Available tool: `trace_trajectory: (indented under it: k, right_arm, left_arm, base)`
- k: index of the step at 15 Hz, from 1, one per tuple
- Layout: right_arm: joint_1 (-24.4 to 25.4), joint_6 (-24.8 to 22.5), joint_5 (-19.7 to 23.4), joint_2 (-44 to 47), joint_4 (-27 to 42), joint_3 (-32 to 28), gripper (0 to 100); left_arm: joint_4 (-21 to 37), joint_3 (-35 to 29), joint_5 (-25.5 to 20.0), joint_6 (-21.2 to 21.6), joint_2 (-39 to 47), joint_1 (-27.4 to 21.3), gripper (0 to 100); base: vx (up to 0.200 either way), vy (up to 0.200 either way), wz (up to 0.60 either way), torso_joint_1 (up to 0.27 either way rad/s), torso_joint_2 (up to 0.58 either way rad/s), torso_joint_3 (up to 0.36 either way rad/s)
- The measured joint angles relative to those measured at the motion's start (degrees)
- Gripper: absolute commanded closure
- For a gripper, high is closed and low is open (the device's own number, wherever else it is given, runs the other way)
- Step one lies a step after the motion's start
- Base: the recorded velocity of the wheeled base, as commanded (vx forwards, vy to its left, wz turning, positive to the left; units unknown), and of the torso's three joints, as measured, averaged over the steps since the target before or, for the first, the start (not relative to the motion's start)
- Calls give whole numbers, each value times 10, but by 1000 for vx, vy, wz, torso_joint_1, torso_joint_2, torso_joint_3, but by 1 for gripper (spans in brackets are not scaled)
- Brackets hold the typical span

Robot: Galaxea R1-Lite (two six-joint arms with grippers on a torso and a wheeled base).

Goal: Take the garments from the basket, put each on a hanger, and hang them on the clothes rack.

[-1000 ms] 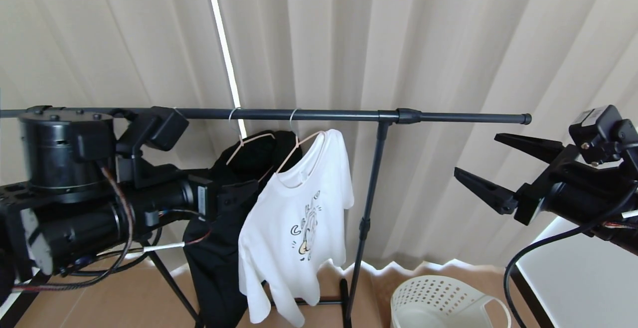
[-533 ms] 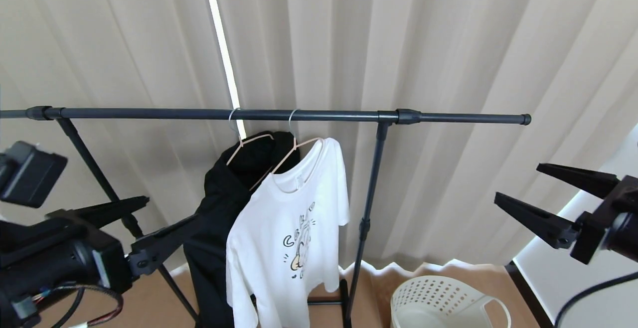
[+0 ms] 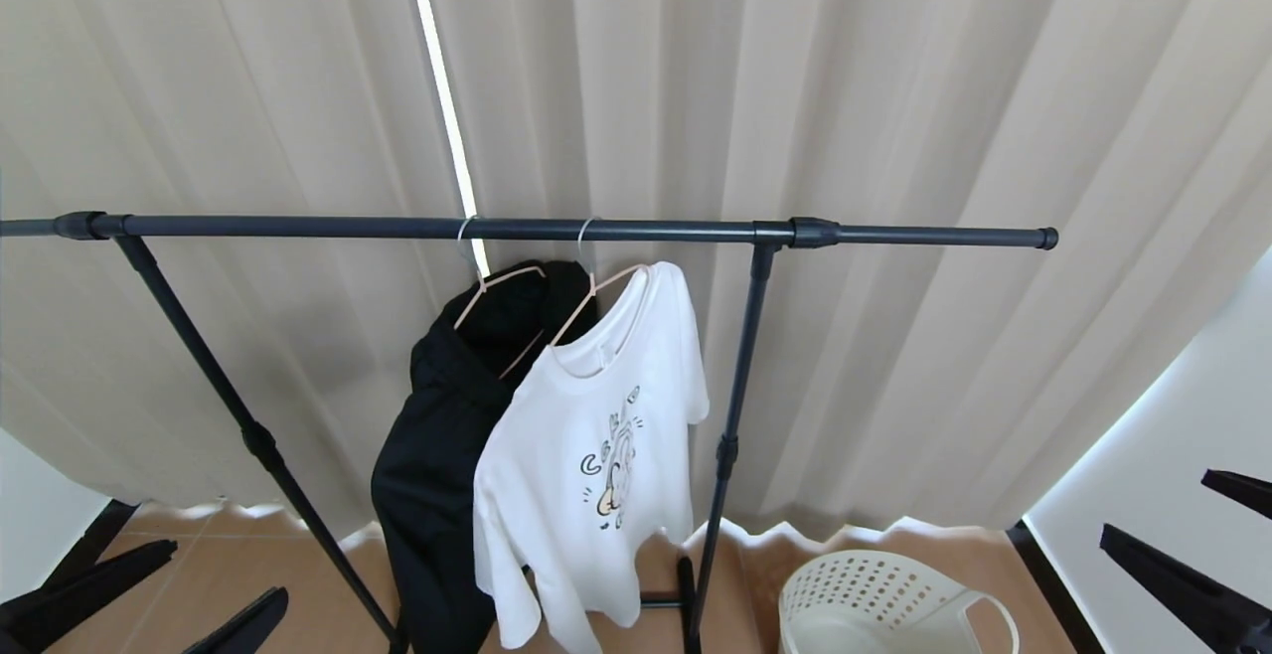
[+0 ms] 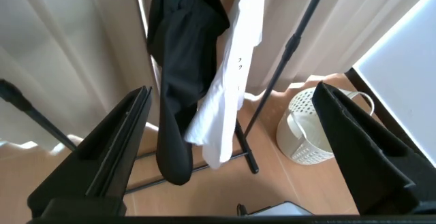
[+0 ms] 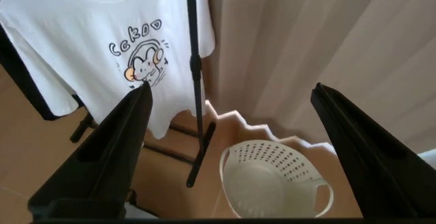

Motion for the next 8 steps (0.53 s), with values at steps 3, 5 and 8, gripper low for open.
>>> trace_trajectory:
  k: [3, 5, 8]
  right_arm:
    - [-2, 4, -9, -60, 14, 44, 0]
    - [-6, 8, -12, -89, 40, 52, 0]
    - [-7, 10, -11, -102, 38, 51, 0]
  left_arm:
    - [8, 47, 2, 1, -51, 2, 0]
    - [74, 56, 1, 2, -104, 2, 0]
    - [217, 58, -1, 16, -219, 19, 0]
  base:
    - [0, 0, 0, 0, 0, 0]
    - [0, 0, 0, 0, 0, 0]
    - [0, 0, 0, 0, 0, 0]
